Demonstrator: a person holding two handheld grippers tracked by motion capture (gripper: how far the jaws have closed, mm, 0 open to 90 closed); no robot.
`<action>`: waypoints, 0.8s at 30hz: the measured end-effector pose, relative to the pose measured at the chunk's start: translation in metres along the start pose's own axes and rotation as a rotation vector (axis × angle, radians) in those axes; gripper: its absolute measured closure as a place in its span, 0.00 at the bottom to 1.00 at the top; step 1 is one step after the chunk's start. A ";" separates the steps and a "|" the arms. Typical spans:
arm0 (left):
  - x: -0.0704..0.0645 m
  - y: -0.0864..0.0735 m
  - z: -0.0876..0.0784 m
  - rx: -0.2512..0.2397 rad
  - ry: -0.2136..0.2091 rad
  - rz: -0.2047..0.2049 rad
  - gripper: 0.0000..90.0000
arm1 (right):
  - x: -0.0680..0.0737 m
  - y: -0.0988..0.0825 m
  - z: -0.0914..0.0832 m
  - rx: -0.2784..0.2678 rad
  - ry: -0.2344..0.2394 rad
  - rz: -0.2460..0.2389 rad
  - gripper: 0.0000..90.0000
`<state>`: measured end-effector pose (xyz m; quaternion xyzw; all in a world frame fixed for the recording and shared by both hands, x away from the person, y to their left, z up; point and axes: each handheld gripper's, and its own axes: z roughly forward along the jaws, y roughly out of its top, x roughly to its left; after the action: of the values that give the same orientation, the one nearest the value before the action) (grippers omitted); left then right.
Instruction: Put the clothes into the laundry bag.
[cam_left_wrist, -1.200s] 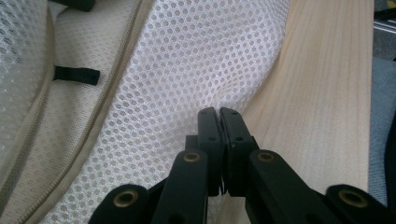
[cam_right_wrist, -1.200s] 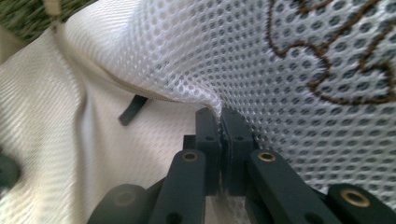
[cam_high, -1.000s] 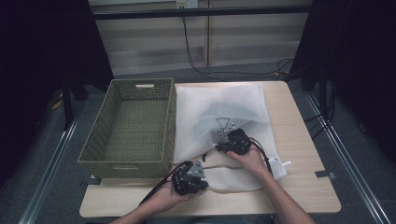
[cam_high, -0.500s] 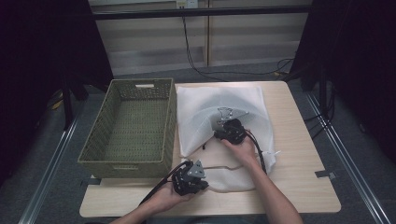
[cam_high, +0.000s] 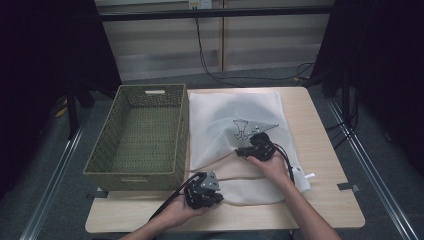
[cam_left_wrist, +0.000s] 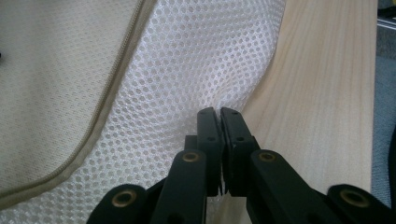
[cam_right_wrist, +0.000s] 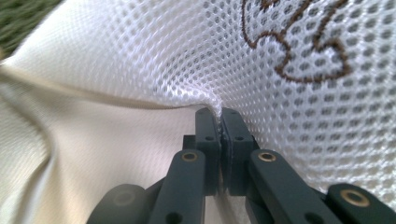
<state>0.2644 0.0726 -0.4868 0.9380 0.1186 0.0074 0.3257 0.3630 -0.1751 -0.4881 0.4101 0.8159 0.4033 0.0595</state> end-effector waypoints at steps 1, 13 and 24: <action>0.000 0.000 0.000 0.000 -0.001 -0.002 0.97 | 0.002 -0.001 -0.004 0.006 0.010 -0.005 0.97; 0.000 0.000 0.001 -0.007 0.005 -0.016 0.96 | 0.023 -0.026 -0.031 0.018 0.052 -0.086 0.96; 0.000 0.000 0.001 -0.014 0.001 -0.021 0.95 | 0.024 -0.044 -0.021 0.075 0.085 -0.071 0.84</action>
<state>0.2643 0.0721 -0.4879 0.9344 0.1288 0.0054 0.3321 0.3111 -0.1854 -0.4994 0.3655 0.8462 0.3871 0.0237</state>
